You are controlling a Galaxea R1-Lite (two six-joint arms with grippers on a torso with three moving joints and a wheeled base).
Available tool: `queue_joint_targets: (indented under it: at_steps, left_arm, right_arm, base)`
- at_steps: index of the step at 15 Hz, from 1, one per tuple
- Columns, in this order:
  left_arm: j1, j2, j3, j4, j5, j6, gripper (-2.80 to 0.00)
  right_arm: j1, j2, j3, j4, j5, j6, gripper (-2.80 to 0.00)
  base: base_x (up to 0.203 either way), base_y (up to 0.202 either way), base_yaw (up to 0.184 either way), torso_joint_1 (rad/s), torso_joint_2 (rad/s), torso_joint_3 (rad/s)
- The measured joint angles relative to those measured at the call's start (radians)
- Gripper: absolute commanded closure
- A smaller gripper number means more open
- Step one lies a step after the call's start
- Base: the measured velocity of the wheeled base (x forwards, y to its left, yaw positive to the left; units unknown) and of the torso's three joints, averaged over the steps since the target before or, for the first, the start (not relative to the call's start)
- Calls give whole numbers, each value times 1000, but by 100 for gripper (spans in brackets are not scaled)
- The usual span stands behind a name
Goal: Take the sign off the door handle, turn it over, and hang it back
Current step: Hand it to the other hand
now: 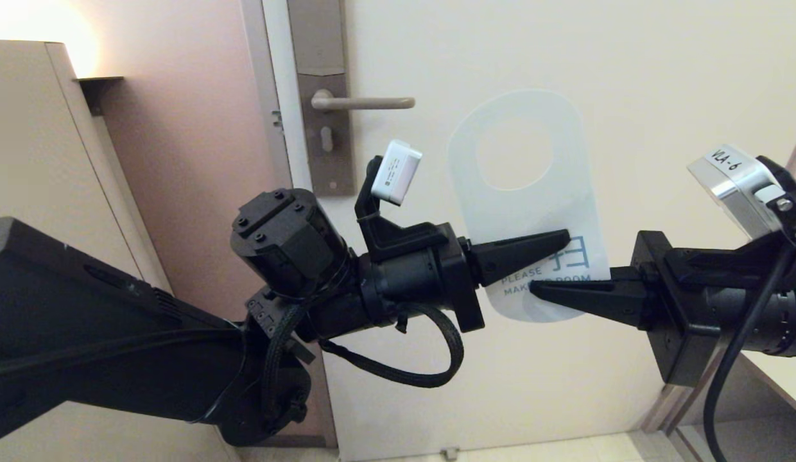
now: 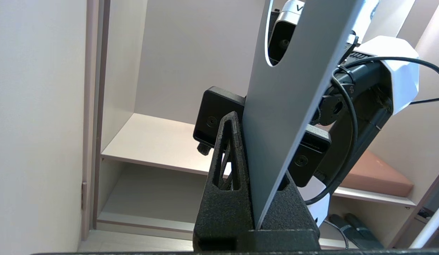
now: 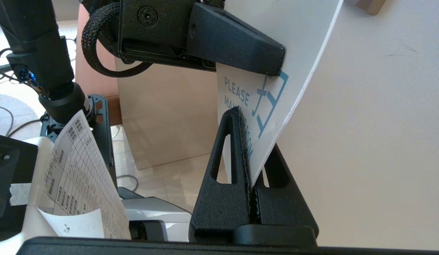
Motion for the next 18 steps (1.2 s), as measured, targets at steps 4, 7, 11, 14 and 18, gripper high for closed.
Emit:
queue_joint_targets:
  at_steps: [4, 7, 11, 14, 18]
  left_arm:
    - [0, 0, 0, 1, 0, 1, 0]
    - [-1, 1, 0, 4, 0, 5, -280]
    - [0, 3, 2, 2, 2, 7, -280]
    - [8, 2, 33, 0, 4, 9, -280]
    - [52, -6, 89, -32, 3, 12, -280]
  right_arm:
    - [0, 0, 1, 0, 0, -1, 0]
    - [0, 0, 1, -2, -2, -1, 0]
    - [0, 0, 1, -2, -2, -2, 0]
    - [0, 0, 0, -1, -1, -2, 0]
    - [0, 0, 0, -1, 0, -2, 0]
  base:
    - [0, 0, 0, 0, 0, 0]
    - [0, 0, 0, 0, 0, 0]
    - [0, 0, 0, 0, 0, 0]
    - [0, 0, 0, 0, 0, 0]
    - [0, 0, 0, 0, 0, 0]
